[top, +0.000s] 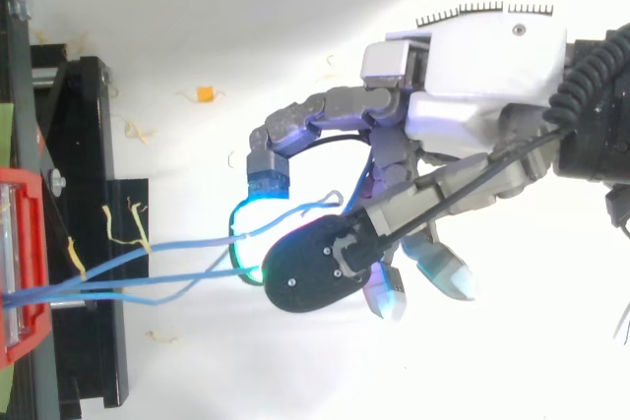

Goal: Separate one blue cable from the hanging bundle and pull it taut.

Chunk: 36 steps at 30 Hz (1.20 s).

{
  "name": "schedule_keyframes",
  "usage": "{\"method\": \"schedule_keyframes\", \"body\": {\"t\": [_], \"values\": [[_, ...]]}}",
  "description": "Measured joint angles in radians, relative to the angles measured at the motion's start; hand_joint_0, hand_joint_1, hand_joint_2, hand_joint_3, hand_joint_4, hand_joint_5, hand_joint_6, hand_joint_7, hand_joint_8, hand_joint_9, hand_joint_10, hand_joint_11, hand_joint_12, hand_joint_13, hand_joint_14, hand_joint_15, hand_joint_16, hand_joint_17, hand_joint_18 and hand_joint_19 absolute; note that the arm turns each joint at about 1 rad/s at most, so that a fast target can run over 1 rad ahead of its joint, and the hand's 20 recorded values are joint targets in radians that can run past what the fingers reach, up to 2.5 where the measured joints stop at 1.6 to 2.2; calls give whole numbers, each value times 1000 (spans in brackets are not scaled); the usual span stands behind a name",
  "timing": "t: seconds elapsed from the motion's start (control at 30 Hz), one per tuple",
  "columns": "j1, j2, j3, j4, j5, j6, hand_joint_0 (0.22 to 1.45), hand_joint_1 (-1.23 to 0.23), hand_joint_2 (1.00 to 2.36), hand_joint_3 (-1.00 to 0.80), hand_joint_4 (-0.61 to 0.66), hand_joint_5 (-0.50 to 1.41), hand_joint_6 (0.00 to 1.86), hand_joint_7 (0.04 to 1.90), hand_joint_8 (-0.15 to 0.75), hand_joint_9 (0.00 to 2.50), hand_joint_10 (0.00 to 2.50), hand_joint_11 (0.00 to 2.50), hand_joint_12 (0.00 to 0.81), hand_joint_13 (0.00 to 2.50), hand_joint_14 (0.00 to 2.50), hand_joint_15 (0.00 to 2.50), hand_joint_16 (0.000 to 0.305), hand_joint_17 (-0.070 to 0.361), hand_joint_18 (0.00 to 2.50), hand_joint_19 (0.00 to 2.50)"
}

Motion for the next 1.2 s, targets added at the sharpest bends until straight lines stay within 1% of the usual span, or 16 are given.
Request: {"method": "schedule_keyframes", "body": {"t": [0.1, 0.23, 0.27, 0.33, 0.5, 0.63, 0.7, 0.73, 0.87, 0.97, 1.0, 1.03, 1.1, 1.13, 1.17, 1.2], "values": [[-1, 0, 0, 0, 4, -3, 659, -572, 1000, -500, 149, 138, 504, 1264, 140, 2019, 18, 469, 309, 1464, 20, 582, 47, 105, 980, 538], [-2, 0, 0, 0, 6, -4, 661, -564, 1000, -500, 152, 139, 503, 1267, 120, 2028, 17, 437, 308, 1470, 20, 575, 47, 106, 973, 533], [-2, 0, 0, 0, 6, -4, 671, -577, 1000, -500, 158, 139, 503, 1269, 111, 2032, 19, 431, 313, 1471, 18, 565, 48, 107, 981, 532], [-2, 1, 0, 0, 6, -5, 712, -651, 1008, -405, 170, 140, 504, 1276, 110, 2037, 18, 441, 316, 1471, 20, 552, 47, 107, 982, 530], [-2, 1, 0, 0, 7, -5, 734, -707, 1015, -270, 175, 140, 504, 1284, 147, 2022, 19, 475, 324, 1453, 17, 552, 47, 105, 967, 541], [-2, 1, 0, 0, 6, -7, 736, -712, 1016, -243, 170, 141, 504, 1283, 168, 2022, 21, 493, 327, 1444, 19, 555, 47, 105, 965, 544], [-2, 0, 0, 0, 7, -7, 727, -717, 1019, -189, 151, 141, 504, 1285, 193, 2003, 21, 500, 328, 1432, 17, 560, 47, 105, 962, 544], [-2, 0, 0, 0, 7, -8, 724, -717, 1020, -175, 143, 141, 504, 1282, 188, 2001, 20, 508, 327, 1432, 17, 557, 47, 105, 963, 541], [-2, 1, 0, 0, 8, -11, 705, -783, 1018, -110, 97, 144, 504, 1286, 212, 1993, 22, 495, 333, 1432, 18, 538, 51, 114, 978, 501], [-2, 0, 0, 0, 8, -12, 691, -844, 1017, -146, 90, 143, 504, 1311, 221, 1967, 20, 488, 335, 1431, 17, 547, 51, 115, 976, 490], [-2, 0, 0, 0, 8, -12, 675, -922, 1016, -178, 119, 139, 503, 1327, 229, 1953, 21, 497, 342, 1423, 17, 543, 52, 118, 978, 480], [-2, 0, 0, 0, 8, -12, 672, -945, 1016, -191, 132, 136, 504, 1338, 228, 1943, 19, 497, 341, 1412, 18, 550, 53, 119, 972, 481], [-2, 0, 0, 0, 8, -13, 653, -996, 1012, -310, 183, 129, 502, 1355, 227, 1914, 21, 517, 330, 1370, 18, 565, 51, 116, 931, 517], [-2, 0, 0, 0, 8, -13, 655, -1002, 1009, -371, 190, 129, 502, 1351, 220, 1910, 22, 515, 328, 1366, 18, 567, 51, 114, 923, 531], [-2, 0, 0, 0, 8, -13, 610, -986, 1000, -500, 190, 131, 502, 1330, 212, 1917, 18, 478, 322, 1368, 18, 565, 51, 115, 924, 527], [-2, 0, 0, 0, 8, -13, 551, -905, 1000, -500, 186, 134, 502, 1324, 204, 1931, 17, 455, 322, 1380, 20, 562, 53, 118, 941, 524]]}}
